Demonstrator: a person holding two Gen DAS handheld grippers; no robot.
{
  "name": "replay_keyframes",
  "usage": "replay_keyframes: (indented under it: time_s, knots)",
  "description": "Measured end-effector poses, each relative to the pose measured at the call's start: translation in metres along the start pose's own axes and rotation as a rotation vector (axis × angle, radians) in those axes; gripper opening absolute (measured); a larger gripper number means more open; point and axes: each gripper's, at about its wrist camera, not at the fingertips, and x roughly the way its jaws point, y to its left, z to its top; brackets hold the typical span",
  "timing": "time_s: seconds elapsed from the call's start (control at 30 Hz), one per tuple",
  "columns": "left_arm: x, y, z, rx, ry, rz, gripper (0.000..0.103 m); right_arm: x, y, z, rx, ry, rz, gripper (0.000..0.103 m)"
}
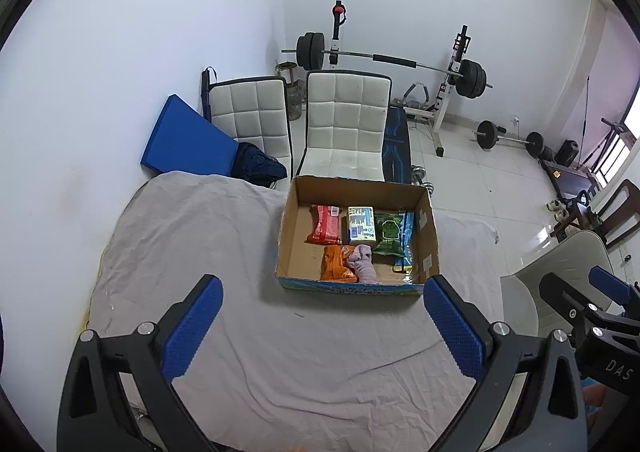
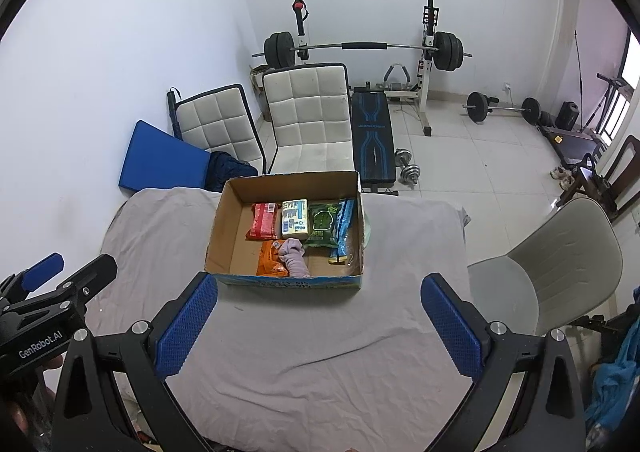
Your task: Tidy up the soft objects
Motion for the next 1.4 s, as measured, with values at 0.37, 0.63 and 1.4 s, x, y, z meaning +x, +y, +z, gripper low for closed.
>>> replay_keyframes:
  time_s: [0.37,0.63,1.4]
  knots:
    - [-0.0035,0.001,-0.0004,0.002,-0.013,0.011,0.103,-0.0032,0.0004,0.0009,-0.003,-0.011,-0.009,0.103]
    - [-0.0045,-0.0005,0.0004,0.005,-0.011,0.028,0.103,-0.0028,0.0007,0.0011,-0.009,-0.014,-0.012,0.103]
    - [0.0017,-0.0047,-0.0013,0.019,-0.011,0.032,0.103,-0.0006,-0.0031,-0.0025,-0.013,-0.007,-0.045,0.103]
